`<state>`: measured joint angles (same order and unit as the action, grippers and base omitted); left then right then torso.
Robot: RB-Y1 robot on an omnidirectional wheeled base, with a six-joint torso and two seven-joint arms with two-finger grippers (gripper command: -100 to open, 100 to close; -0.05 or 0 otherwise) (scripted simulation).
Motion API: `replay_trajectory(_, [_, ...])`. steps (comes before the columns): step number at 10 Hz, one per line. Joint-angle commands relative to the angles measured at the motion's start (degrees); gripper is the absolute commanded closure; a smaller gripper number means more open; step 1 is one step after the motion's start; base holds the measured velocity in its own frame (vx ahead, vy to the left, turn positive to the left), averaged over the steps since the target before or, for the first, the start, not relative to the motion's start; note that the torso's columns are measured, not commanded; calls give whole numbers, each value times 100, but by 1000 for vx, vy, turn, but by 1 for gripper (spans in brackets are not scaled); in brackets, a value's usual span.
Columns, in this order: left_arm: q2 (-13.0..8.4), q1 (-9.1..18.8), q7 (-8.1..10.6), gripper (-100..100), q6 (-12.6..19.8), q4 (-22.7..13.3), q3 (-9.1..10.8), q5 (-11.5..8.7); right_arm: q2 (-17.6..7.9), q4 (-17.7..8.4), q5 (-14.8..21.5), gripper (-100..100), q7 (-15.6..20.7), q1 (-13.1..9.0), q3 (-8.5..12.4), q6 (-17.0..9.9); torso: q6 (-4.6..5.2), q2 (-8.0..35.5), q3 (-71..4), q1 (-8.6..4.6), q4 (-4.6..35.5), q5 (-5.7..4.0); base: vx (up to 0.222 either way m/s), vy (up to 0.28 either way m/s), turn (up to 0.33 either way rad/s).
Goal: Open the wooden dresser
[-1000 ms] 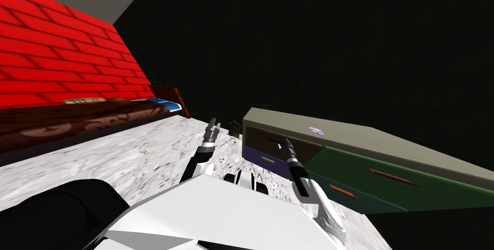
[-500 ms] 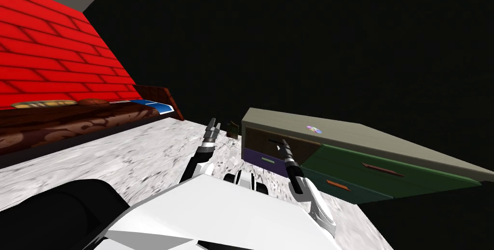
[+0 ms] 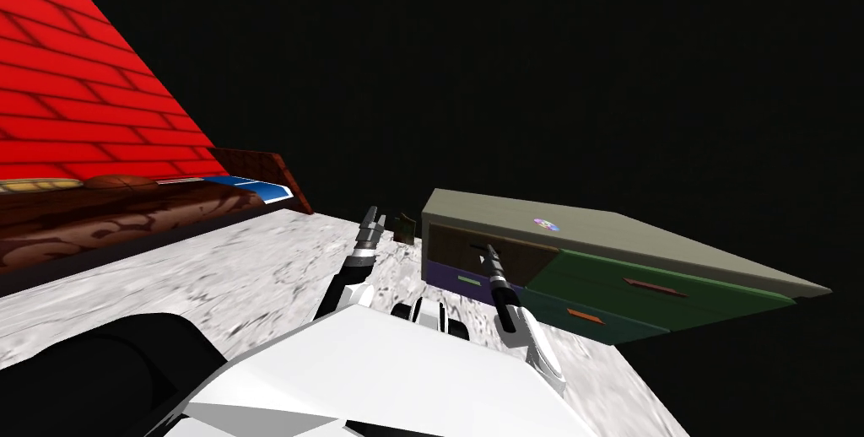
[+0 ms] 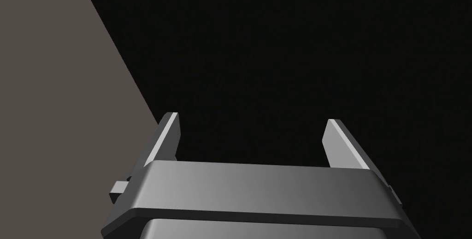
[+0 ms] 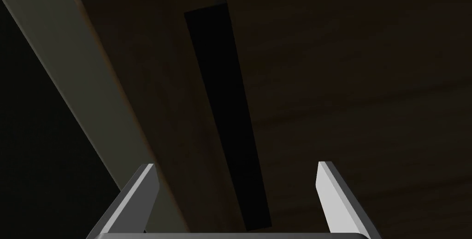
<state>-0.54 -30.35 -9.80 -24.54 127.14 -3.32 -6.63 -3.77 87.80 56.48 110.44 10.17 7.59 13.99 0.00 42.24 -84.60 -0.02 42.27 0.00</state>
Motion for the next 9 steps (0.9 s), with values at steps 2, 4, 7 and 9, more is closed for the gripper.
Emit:
replay_trajectory(2, [0,0,0,0,0,0,0,0,540,-122,102,-100,249,-44,24,6,1,9,5,-3,3,-1,12,17,-42])
replay_trajectory(4, [0,1,0,0,0,0,0,0,586,-171,101,-100,286,-76,55,37,0,8,5,1,3,0,5,10,-14])
replay_trajectory(7, [0,1,0,0,0,0,0,0,578,-136,117,100,257,-75,12,-23,1,5,3,0,1,0,-30,1,2])
replay_trajectory(9, [0,3,0,0,0,0,0,0,558,-99,130,100,221,-71,-29,-79,1,39,24,4,11,1,-174,6,3])
